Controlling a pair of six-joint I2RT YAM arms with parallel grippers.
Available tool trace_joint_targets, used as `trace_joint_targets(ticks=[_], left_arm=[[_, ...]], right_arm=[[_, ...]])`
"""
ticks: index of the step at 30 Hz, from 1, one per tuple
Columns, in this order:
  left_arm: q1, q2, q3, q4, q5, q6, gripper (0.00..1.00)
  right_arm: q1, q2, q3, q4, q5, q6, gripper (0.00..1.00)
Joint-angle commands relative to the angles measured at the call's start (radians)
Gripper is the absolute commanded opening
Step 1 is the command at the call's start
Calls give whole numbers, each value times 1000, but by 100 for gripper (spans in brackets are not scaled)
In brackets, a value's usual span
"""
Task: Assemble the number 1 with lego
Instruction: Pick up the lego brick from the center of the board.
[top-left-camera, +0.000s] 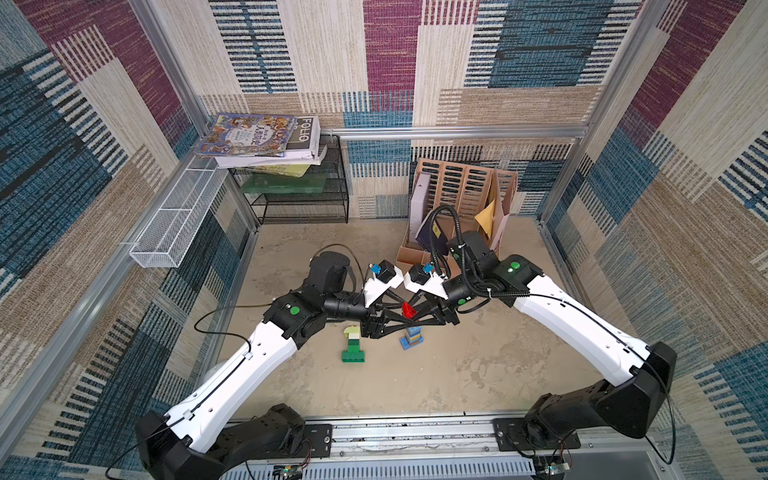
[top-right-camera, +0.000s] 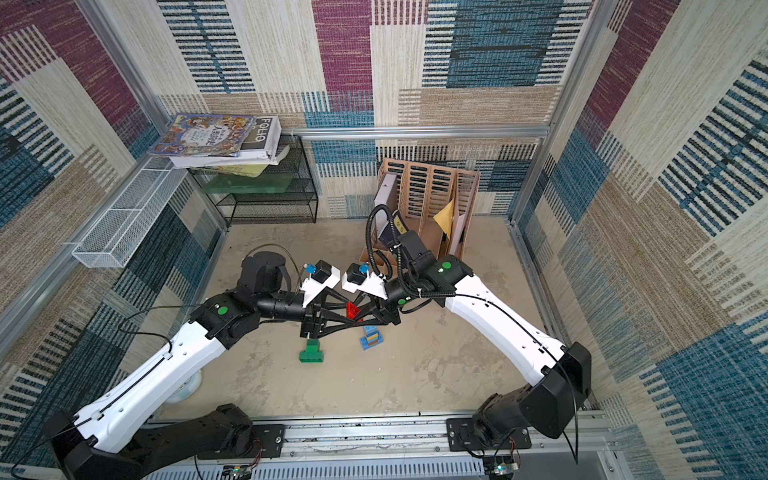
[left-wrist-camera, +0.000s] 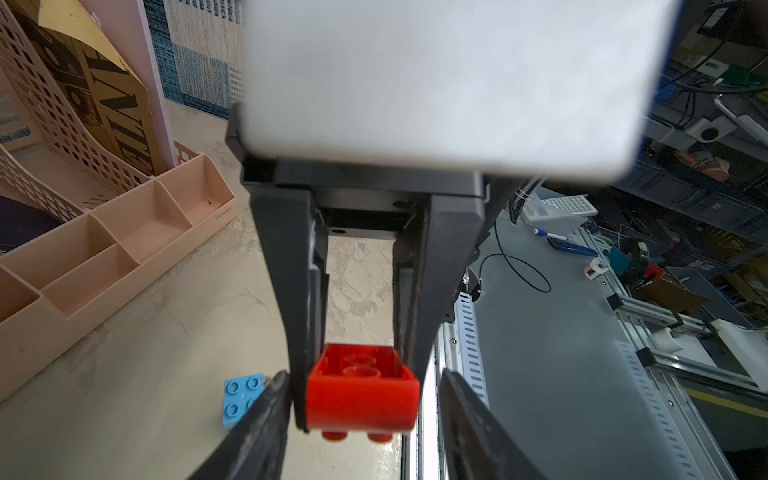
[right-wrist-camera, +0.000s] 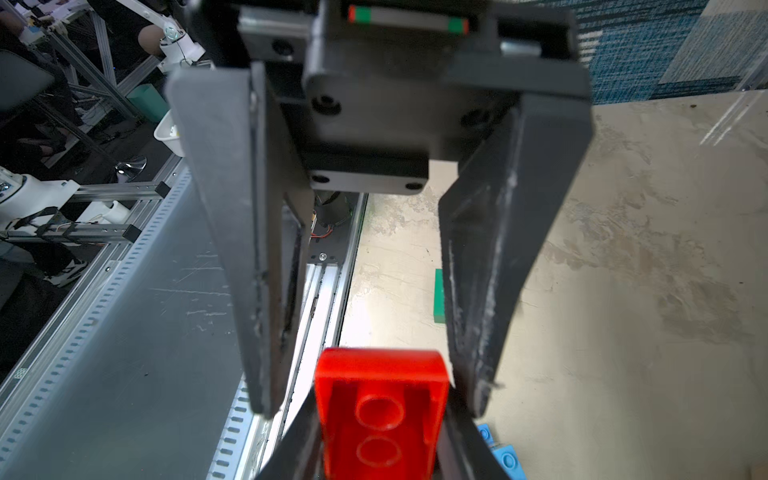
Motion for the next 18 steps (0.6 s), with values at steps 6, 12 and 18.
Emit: trace_joint_targets(ticks=[6, 12, 18], left_arm=[[1, -8, -17, 61, 34, -23, 47], [0, -21, -25, 83, 35, -30, 50], [1, -34, -35, 87, 31, -31, 56]], right_arm=[[10, 10, 10, 30, -34, 16, 19], [14, 18, 5, 12, -24, 14, 18], [12, 15, -4, 1, -10, 12, 17]])
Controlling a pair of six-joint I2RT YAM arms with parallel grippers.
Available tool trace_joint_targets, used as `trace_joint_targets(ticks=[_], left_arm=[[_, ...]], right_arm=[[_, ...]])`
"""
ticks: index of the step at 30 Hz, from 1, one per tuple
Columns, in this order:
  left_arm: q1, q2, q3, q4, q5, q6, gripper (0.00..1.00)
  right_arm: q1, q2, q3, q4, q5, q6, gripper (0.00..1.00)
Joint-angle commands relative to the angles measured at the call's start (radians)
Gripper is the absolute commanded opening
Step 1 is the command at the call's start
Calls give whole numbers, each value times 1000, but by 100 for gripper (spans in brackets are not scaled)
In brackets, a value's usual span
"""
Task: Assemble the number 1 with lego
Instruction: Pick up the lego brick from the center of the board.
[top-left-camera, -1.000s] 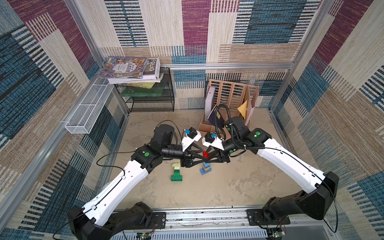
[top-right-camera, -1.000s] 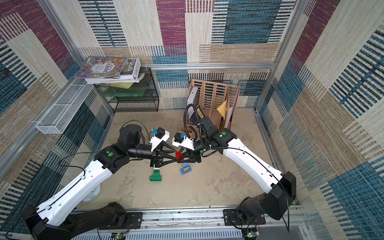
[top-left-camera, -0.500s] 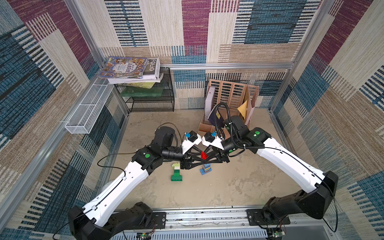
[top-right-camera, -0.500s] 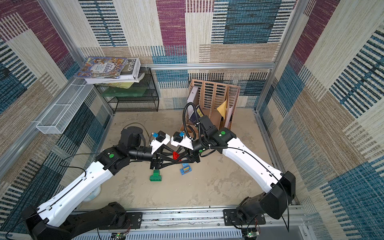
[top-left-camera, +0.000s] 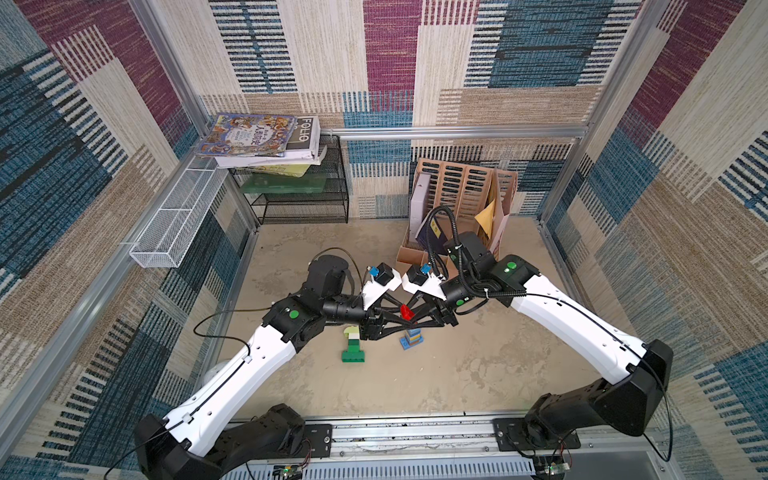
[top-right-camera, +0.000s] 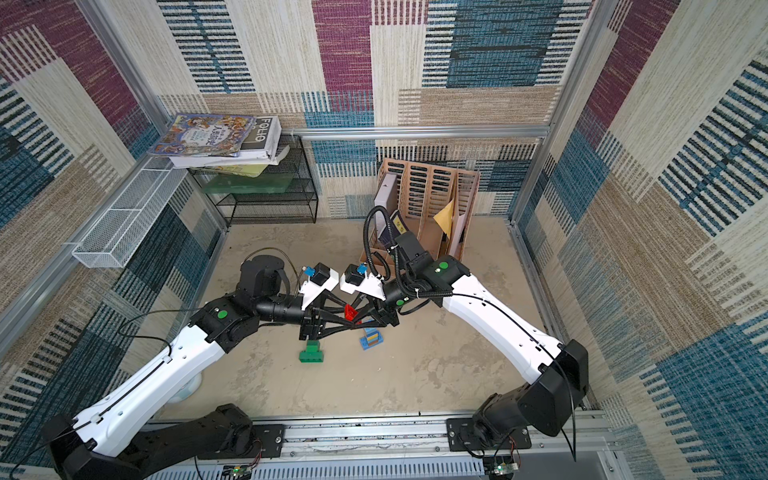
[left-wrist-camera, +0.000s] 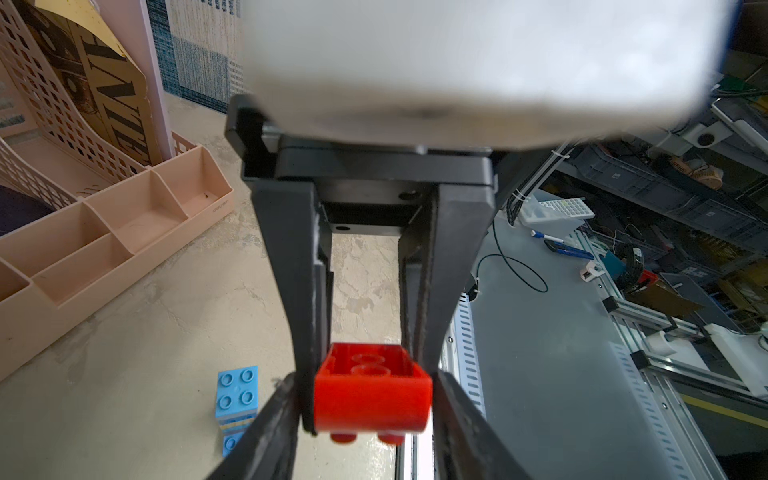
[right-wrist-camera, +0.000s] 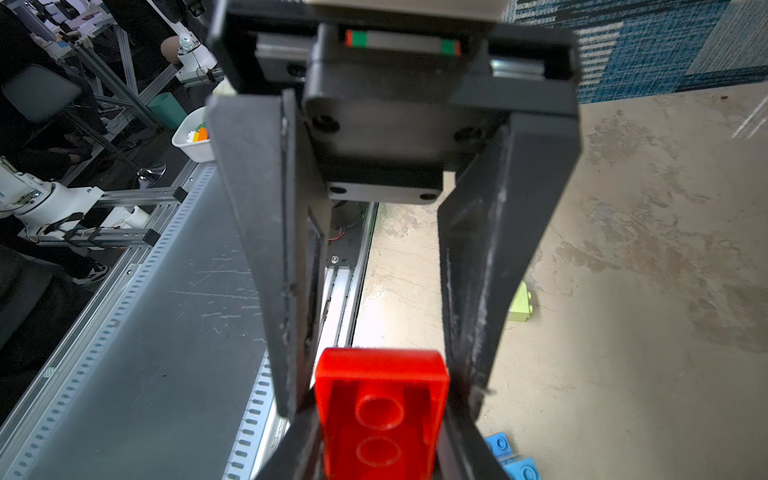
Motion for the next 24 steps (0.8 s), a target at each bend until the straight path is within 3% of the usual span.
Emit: trace_joint_targets(ticks=[1, 4, 12, 19, 24], left_arm=[[-1, -16, -6, 66, 25, -9, 59], [-1, -32, -35, 110, 29, -28, 65], [0, -20, -51, 147, 56, -43, 64], [-1, 1, -36, 121, 81, -40, 43], [1, -2, -39, 110, 71, -34, 36]], right_arm=[[-4, -2, -4, 1, 7, 3, 17], [-20, -17, -23, 2, -2, 6, 17], [-6, -8, -19, -4, -1, -3, 17], [6, 4, -7, -2, -4, -7, 16], [6, 3, -5, 2, -6, -2, 16]])
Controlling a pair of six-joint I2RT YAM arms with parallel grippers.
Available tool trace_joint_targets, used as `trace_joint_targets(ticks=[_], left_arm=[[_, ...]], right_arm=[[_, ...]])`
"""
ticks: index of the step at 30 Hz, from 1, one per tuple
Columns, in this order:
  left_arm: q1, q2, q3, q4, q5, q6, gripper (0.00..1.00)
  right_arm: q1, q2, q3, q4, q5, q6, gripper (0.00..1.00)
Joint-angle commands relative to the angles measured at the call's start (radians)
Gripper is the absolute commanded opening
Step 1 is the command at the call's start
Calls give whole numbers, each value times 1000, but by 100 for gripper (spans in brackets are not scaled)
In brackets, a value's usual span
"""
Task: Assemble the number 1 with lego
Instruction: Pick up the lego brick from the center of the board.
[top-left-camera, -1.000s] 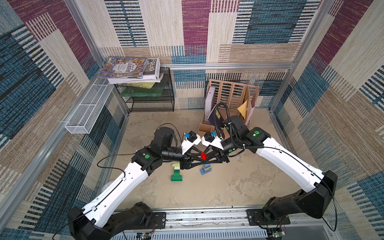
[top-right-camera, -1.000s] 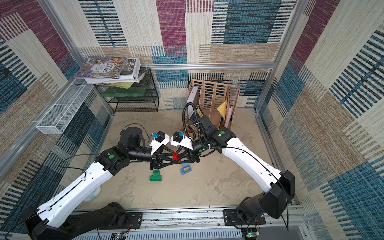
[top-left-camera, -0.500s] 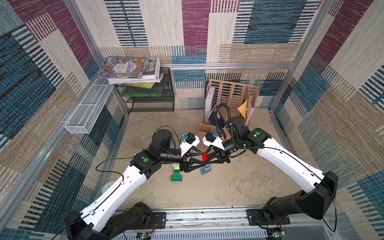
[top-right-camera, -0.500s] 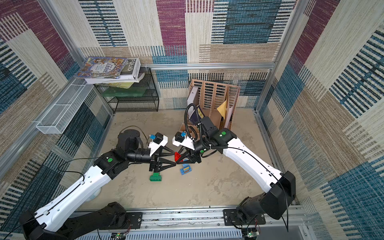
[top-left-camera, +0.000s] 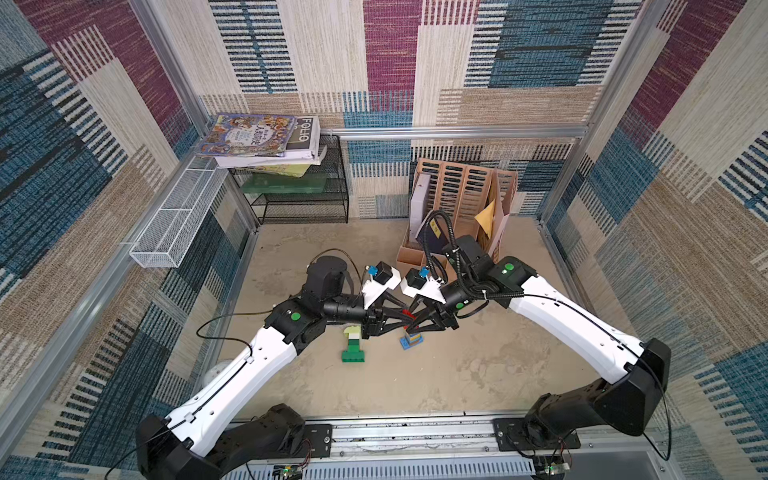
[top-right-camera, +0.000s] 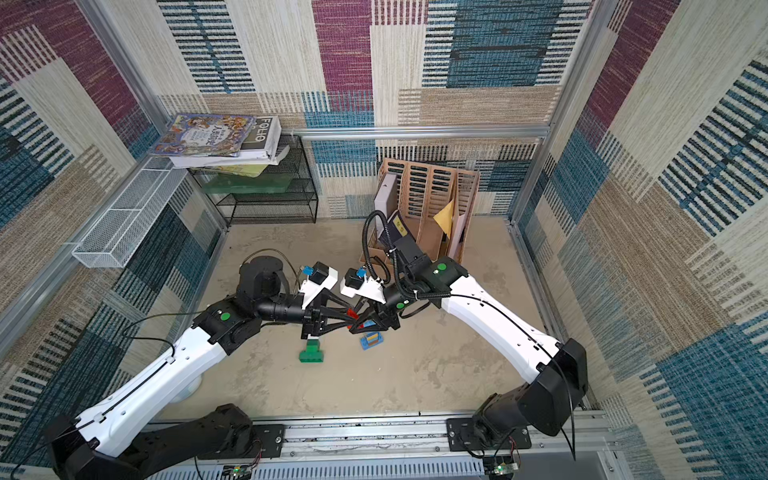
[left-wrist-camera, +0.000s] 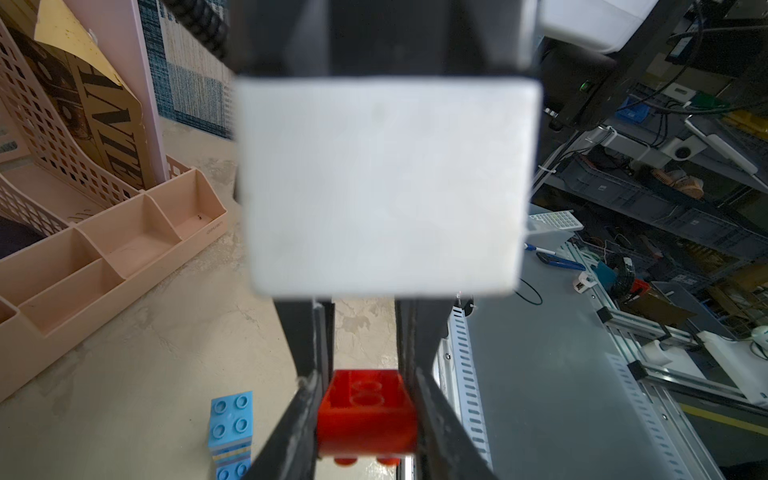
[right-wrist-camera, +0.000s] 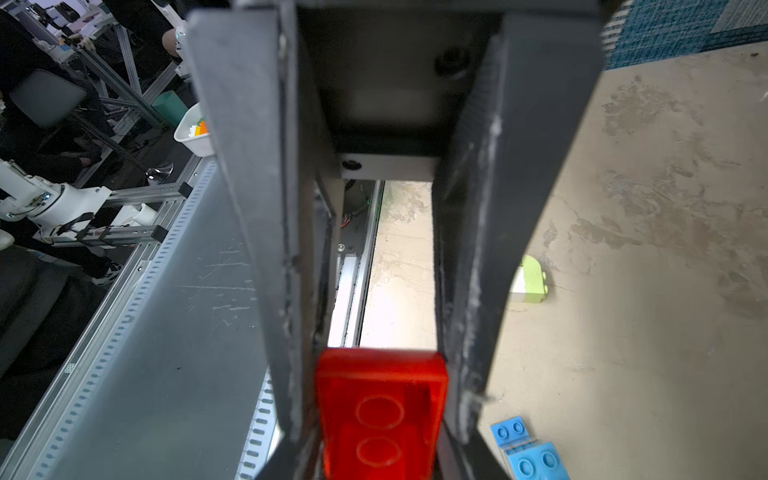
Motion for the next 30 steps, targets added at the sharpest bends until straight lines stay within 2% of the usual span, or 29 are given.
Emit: trace_joint_targets(ticks=[1, 5, 8, 20, 25, 30], left_arm=[[-1, 1, 3, -7, 33, 14, 36], [-1, 1, 9, -39, 19, 27, 44], [1, -1, 14, -64, 14, 35, 45], [5, 6, 13, -80, 10, 26, 23], [11, 10, 18, -88, -21, -4, 19], [17, 10, 12, -84, -72, -64, 15]], right_arm=[[1, 3, 13, 35, -22, -8, 16], [0, 2, 13, 38, -18, -3, 16], [-2, -1, 11, 45, -11, 4, 15], [-3, -2, 8, 61, -10, 26, 16], [-16, -11, -3, 87, -2, 52, 25], [-45, -45, -39, 130, 14, 82, 49]])
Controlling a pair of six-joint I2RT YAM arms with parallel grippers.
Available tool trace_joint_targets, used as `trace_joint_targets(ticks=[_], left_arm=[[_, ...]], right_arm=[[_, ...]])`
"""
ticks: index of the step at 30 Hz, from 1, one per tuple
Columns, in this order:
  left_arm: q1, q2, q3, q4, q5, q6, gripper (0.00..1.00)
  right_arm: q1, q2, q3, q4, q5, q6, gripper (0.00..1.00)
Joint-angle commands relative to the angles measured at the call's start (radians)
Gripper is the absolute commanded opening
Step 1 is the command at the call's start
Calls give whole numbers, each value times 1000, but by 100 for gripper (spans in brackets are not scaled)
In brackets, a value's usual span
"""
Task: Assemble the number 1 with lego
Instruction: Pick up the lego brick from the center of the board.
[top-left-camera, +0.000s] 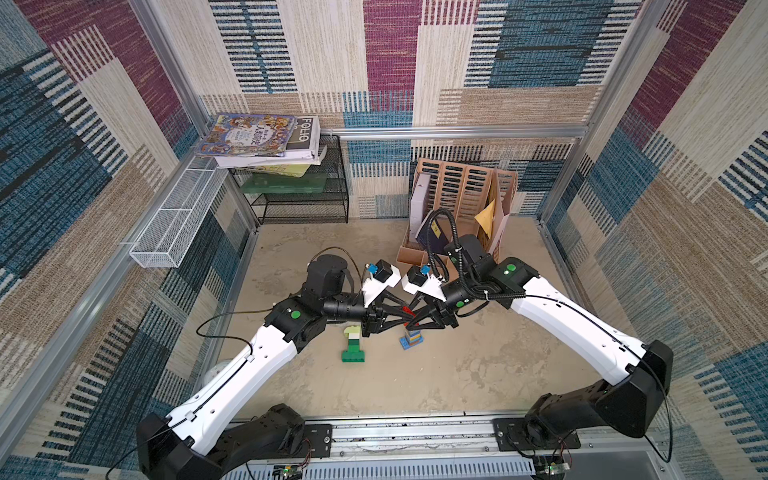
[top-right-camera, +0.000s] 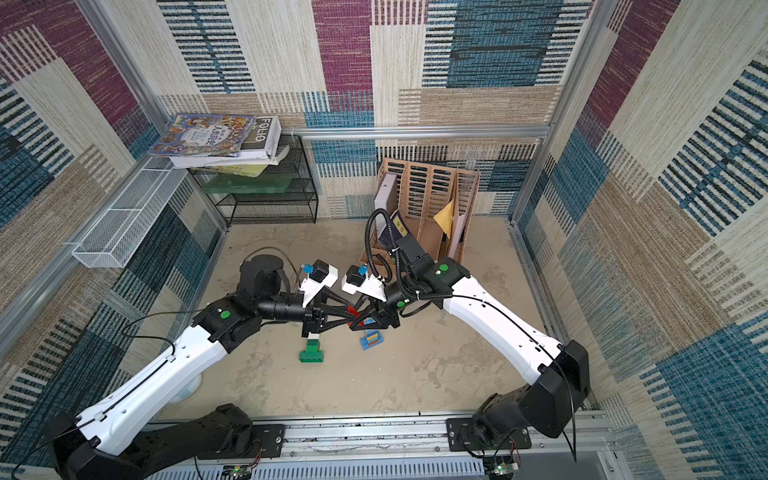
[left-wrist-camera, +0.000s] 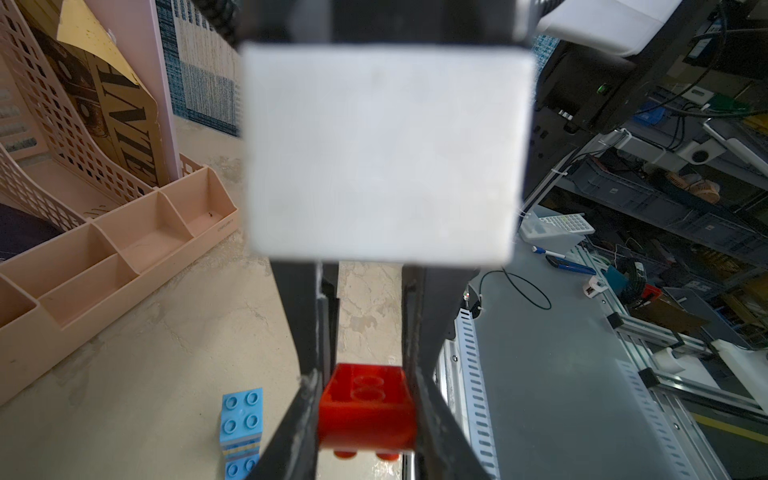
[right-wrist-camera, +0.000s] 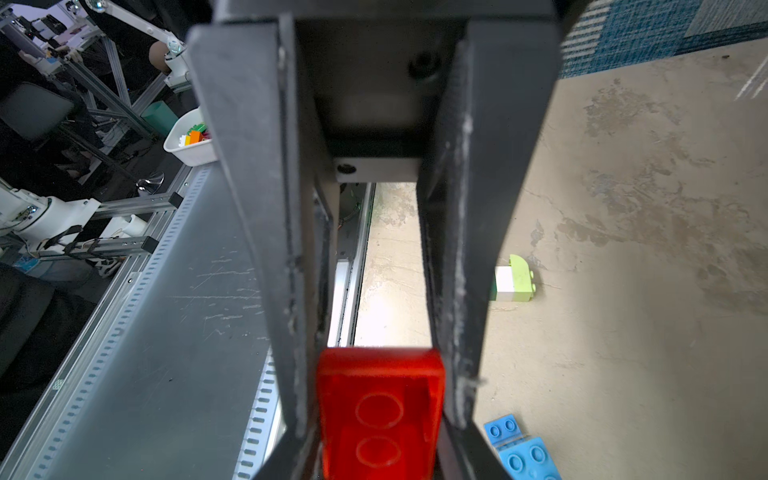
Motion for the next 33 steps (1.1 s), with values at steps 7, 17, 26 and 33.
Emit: trace_joint_targets(ticks=[7, 17, 26, 33], left_arm=[[13, 3, -25, 0, -196, -273, 13], [44, 25, -30, -70, -492, -826, 11], [45, -24, -77, -47, -590, -1158, 9], [45, -26, -91, -81, -623, -1464, 9]], right_arm=[[-81, -115, -80, 104, 96, 46, 65], [83, -262, -343, 477, 558, -28, 65], [222, -201, -406, 669, 811, -42, 69], [332, -223, -525, 866, 1056, -195, 69]])
